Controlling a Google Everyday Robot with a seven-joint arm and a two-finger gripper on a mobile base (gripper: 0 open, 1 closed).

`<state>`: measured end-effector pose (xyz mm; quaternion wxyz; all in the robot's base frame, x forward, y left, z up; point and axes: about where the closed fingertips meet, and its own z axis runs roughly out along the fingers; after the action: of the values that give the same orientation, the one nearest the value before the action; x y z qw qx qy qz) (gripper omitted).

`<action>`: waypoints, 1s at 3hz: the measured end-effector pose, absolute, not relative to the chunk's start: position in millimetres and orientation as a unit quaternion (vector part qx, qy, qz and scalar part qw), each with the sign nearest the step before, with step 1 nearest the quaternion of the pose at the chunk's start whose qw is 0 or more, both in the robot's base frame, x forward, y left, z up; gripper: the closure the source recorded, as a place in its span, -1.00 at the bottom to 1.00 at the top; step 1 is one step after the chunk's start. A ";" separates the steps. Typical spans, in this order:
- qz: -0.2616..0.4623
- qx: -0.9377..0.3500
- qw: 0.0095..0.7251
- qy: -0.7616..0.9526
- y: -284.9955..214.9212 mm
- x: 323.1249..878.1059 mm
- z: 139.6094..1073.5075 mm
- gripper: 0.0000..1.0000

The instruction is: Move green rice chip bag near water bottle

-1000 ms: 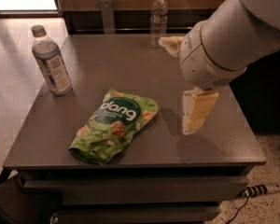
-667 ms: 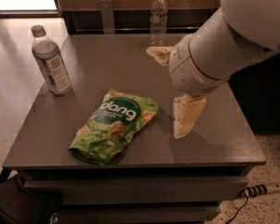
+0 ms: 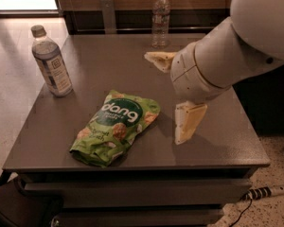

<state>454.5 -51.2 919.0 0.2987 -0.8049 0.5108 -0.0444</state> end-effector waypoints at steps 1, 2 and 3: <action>-0.043 -0.809 0.289 0.511 -48.4 457.2 920.6 -1.00; -0.026 -0.830 0.243 0.502 -26.9 471.4 913.5 -1.00; 0.003 -0.860 0.180 0.477 2.5 475.6 892.4 -1.00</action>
Offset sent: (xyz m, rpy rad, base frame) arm 0.0369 0.0614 -0.0245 -0.2570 0.2345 0.1452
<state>475.6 2.5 892.4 0.1800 -0.8600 0.4774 0.0033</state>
